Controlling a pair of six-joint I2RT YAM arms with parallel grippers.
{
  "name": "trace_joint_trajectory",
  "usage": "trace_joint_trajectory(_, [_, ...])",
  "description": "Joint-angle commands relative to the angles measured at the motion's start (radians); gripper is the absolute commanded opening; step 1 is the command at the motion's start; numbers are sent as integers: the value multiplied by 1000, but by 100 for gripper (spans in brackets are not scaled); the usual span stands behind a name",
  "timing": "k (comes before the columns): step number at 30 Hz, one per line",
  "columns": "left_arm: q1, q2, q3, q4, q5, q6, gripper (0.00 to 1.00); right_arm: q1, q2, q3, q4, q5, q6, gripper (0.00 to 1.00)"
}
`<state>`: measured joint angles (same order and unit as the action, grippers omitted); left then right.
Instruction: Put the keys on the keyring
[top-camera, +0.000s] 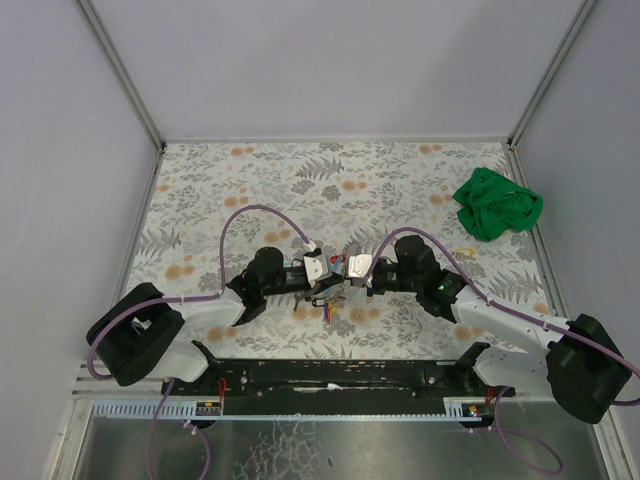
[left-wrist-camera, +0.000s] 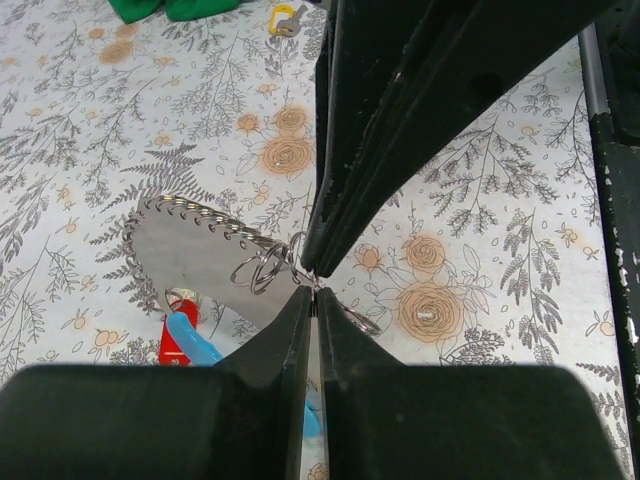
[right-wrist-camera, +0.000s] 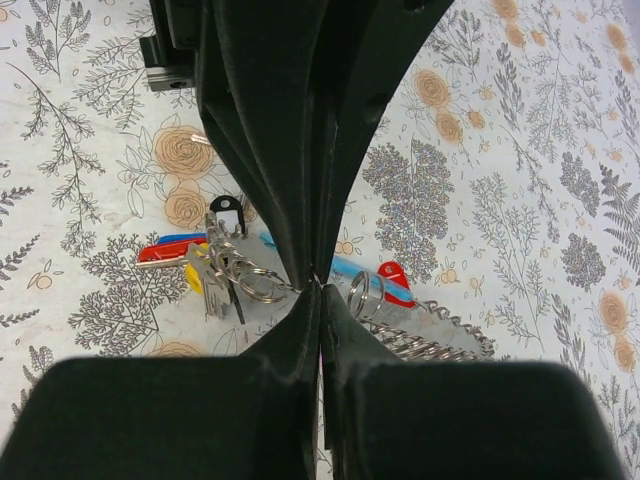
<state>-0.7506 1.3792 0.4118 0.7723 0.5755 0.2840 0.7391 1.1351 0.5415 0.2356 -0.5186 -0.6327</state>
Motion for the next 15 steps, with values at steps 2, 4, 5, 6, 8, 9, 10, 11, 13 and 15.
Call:
trace_joint_trajectory(2, [5, 16, 25, 49, 19, 9, 0, 12, -27, 50, 37, -19, 11, 9])
trace_joint_trajectory(4, [9, 9, 13, 61, 6, 21, 0, 12, -50, 41, 41, -3, 40, 19])
trace_joint_trajectory(5, [10, 6, 4, 74, 1, 27, 0, 12, -63, 33, 46, 19, 58, 24])
trace_joint_trajectory(6, [13, 1, -10, 90, -1, 37, 0, 12, -80, 23, 54, 44, 78, 26])
trace_joint_trajectory(8, [20, -12, -43, 122, -2, 61, 0, 13, -114, -1, 70, 98, 113, 28])
trace_joint_trajectory(9, [22, -18, -55, 137, 2, 75, 0, 13, -130, -11, 73, 122, 125, 28])
trace_joint_trajectory(10, [23, -24, -68, 149, 7, 88, 0, 11, -144, -19, 76, 141, 137, 28])
trace_joint_trajectory(11, [26, -28, -76, 164, 13, 98, 0, 11, -154, -28, 80, 154, 147, 29])
trace_joint_trajectory(13, [31, -31, -92, 193, 28, 107, 0, 13, -160, -45, 92, 161, 153, 30])
trace_joint_trajectory(15, [34, -31, -104, 218, 45, 119, 0, 12, -155, -63, 112, 153, 167, 32])
